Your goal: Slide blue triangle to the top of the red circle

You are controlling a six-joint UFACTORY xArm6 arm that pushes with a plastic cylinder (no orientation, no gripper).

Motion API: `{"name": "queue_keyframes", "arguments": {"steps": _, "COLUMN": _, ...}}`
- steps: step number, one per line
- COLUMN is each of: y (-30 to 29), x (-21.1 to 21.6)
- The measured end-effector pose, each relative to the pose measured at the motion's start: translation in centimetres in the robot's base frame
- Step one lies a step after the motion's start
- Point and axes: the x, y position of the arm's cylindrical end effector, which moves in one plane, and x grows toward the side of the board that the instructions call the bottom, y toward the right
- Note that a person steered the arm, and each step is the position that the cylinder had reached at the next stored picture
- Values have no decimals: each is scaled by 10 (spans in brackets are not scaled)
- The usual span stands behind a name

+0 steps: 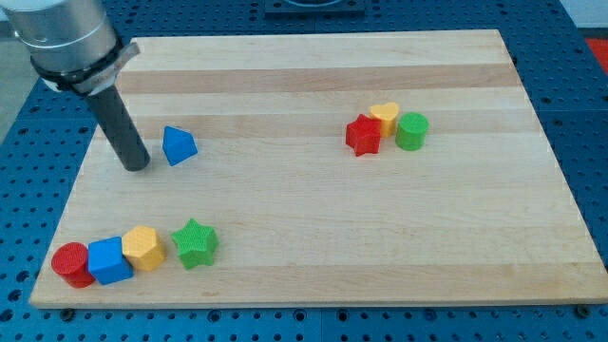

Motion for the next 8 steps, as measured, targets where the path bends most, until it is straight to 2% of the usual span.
{"name": "queue_keyframes", "arguments": {"steps": 1, "y": -1, "x": -40}}
{"name": "queue_keyframes", "arguments": {"steps": 2, "y": 37, "x": -62}}
{"name": "queue_keyframes", "arguments": {"steps": 3, "y": 89, "x": -50}}
{"name": "queue_keyframes", "arguments": {"steps": 5, "y": 5, "x": 13}}
{"name": "queue_keyframes", "arguments": {"steps": 6, "y": -4, "x": 43}}
{"name": "queue_keyframes", "arguments": {"steps": 8, "y": -5, "x": 38}}
